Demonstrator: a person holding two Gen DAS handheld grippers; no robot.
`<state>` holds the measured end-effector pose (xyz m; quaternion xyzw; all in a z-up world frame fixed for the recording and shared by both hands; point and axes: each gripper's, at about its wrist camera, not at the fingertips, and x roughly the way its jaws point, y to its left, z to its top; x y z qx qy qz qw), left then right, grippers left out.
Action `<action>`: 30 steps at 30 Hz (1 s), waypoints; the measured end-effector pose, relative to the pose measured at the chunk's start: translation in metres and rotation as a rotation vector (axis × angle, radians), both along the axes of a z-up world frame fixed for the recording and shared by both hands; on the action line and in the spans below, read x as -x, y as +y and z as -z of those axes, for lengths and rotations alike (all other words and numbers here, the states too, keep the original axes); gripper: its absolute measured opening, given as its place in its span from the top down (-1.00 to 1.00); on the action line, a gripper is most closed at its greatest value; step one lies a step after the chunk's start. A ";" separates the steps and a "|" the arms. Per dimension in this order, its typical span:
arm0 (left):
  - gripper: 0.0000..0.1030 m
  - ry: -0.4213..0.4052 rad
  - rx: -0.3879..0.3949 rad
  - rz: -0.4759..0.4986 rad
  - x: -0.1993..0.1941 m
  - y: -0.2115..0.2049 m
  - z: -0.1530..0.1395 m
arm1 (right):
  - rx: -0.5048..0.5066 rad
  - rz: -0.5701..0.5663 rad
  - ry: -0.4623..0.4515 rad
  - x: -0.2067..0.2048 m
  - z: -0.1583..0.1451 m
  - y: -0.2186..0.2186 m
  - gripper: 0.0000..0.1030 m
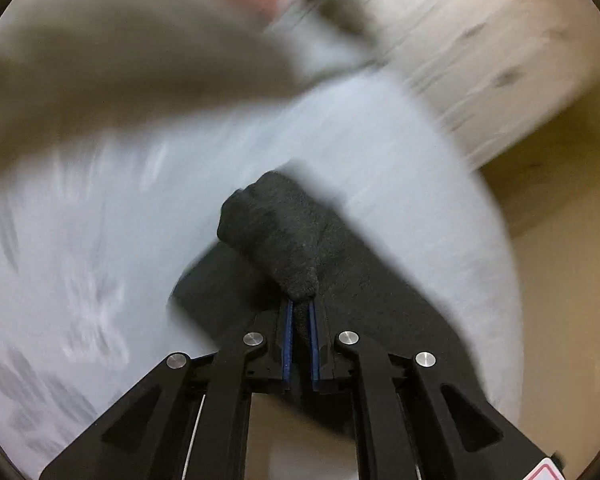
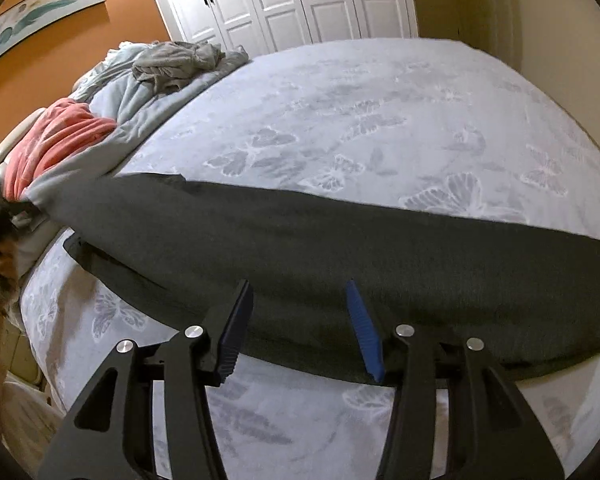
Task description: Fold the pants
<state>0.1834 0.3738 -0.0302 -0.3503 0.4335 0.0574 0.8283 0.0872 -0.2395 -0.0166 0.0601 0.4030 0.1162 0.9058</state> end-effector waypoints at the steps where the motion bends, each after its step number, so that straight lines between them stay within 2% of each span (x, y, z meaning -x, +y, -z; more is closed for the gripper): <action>1: 0.90 0.037 0.025 -0.011 0.000 0.004 0.015 | 0.001 0.005 0.016 -0.002 0.001 -0.002 0.08; 3: 0.85 0.001 -0.002 0.015 0.003 0.004 0.008 | -0.009 0.010 0.028 -0.002 0.002 -0.004 0.05; 4: 0.79 -0.018 -0.042 0.031 0.006 0.000 -0.001 | -0.009 0.012 0.034 -0.002 0.002 -0.004 0.01; 7: 0.55 0.001 -0.111 0.034 0.018 -0.001 -0.007 | 0.011 -0.001 0.037 -0.004 0.004 0.001 -0.02; 8: 0.24 0.039 -0.110 0.025 0.015 0.001 0.000 | 0.026 -0.004 0.041 -0.005 0.005 0.003 -0.02; 10: 0.21 0.079 -0.076 -0.038 0.018 0.010 0.007 | 0.054 0.006 0.049 -0.006 0.003 -0.001 -0.02; 11: 0.21 0.055 -0.047 -0.066 0.024 0.012 0.002 | 0.069 0.021 0.047 -0.005 0.001 -0.006 -0.02; 13: 0.21 0.026 -0.061 -0.103 0.045 0.010 -0.015 | 0.102 0.100 0.022 -0.003 -0.012 -0.030 -0.04; 15: 0.02 0.007 -0.107 -0.118 0.054 -0.012 -0.035 | 0.129 0.225 -0.001 0.003 -0.027 -0.066 -0.29; 16: 0.00 -0.002 -0.122 -0.109 0.060 -0.026 -0.044 | 0.133 0.324 -0.014 0.009 -0.037 -0.098 -0.31; 18: -0.40 -0.015 -0.139 -0.020 0.057 -0.062 -0.055 | 0.131 0.453 -0.012 0.020 -0.044 -0.144 -0.32; 20: -0.43 -0.018 -0.141 0.083 0.056 -0.102 -0.060 | 0.143 0.574 0.023 0.031 -0.043 -0.193 -0.33; 23: -0.43 0.021 -0.177 0.239 0.049 -0.159 -0.054 | 0.139 0.672 0.103 0.040 -0.025 -0.251 -0.34; 24: -0.43 0.031 -0.184 0.273 0.047 -0.172 -0.050 | 0.120 0.703 0.128 0.043 -0.017 -0.268 -0.34; 27: -0.43 0.064 -0.213 0.330 0.041 -0.208 -0.038 | -0.070 0.756 0.196 0.055 0.013 -0.312 -0.34; 28: -0.43 0.071 -0.215 0.340 0.036 -0.216 -0.035 | -0.100 0.759 0.203 0.056 0.017 -0.317 -0.34; 29: -0.43 0.082 -0.210 0.351 0.033 -0.226 -0.032 | -0.147 0.763 0.206 0.059 0.025 -0.323 -0.36; 30: -0.43 0.088 -0.203 0.354 0.031 -0.230 -0.029 | -0.212 0.759 0.211 0.059 0.034 -0.331 -0.48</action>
